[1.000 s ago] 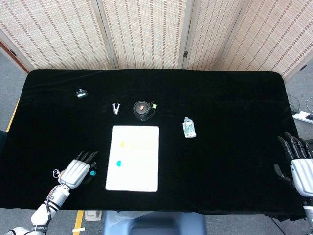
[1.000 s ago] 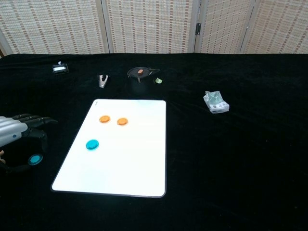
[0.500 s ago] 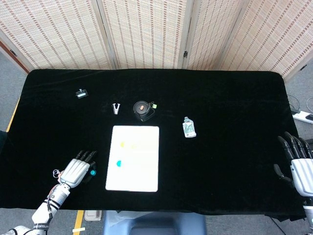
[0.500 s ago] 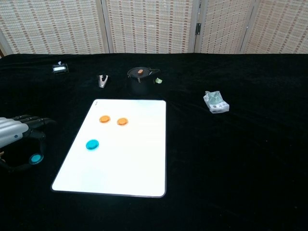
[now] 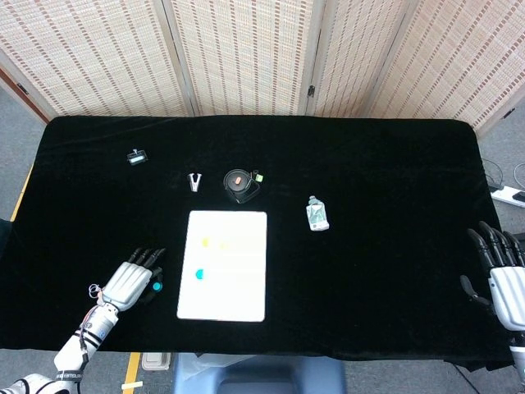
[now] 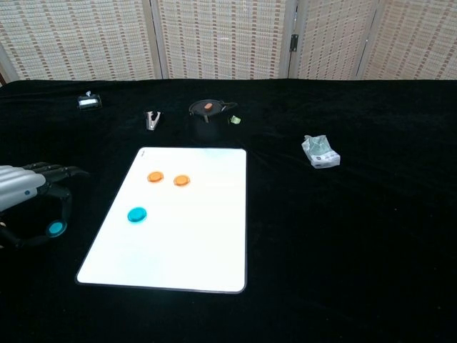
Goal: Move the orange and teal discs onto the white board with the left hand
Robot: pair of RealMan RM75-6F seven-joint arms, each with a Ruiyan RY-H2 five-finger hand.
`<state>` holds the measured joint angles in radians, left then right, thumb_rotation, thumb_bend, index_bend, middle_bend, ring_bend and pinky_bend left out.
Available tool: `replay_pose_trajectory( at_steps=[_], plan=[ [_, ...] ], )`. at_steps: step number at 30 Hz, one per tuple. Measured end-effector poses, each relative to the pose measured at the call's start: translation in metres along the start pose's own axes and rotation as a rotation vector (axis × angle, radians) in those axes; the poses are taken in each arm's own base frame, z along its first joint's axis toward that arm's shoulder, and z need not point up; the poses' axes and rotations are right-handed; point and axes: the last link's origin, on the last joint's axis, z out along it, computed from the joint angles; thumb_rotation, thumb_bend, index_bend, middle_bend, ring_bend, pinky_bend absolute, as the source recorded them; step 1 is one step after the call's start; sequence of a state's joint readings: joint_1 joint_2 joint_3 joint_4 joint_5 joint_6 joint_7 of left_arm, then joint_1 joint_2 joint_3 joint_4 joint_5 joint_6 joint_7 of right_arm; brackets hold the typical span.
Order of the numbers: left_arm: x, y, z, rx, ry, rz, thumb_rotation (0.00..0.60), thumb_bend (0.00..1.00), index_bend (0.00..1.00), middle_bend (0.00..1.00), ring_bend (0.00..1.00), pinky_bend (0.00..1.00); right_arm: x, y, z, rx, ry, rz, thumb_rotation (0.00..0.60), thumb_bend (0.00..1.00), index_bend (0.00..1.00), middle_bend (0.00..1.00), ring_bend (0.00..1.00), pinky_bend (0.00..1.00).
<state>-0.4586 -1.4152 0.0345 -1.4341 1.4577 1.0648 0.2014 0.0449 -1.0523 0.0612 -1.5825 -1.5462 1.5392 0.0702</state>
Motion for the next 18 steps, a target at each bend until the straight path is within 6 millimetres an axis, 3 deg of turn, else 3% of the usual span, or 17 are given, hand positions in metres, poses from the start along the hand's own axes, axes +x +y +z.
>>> replay_pose_trajectory(
  at_steps=[10,18],
  plan=[
    [0.044,0.031,0.031,-0.118,0.061,-0.019,0.6,0.42,0.5,0.07,0.0,0.0,0.0,0.002,0.001,-0.004,-0.001,0.002,0.6,0.43,0.0,0.0,0.0,0.0],
    [0.053,0.073,0.064,-0.215,0.034,-0.016,0.6,0.42,0.5,0.07,0.0,0.0,0.0,0.008,-0.003,-0.025,-0.001,0.004,0.6,0.43,0.0,0.0,0.0,0.0]
  ],
)
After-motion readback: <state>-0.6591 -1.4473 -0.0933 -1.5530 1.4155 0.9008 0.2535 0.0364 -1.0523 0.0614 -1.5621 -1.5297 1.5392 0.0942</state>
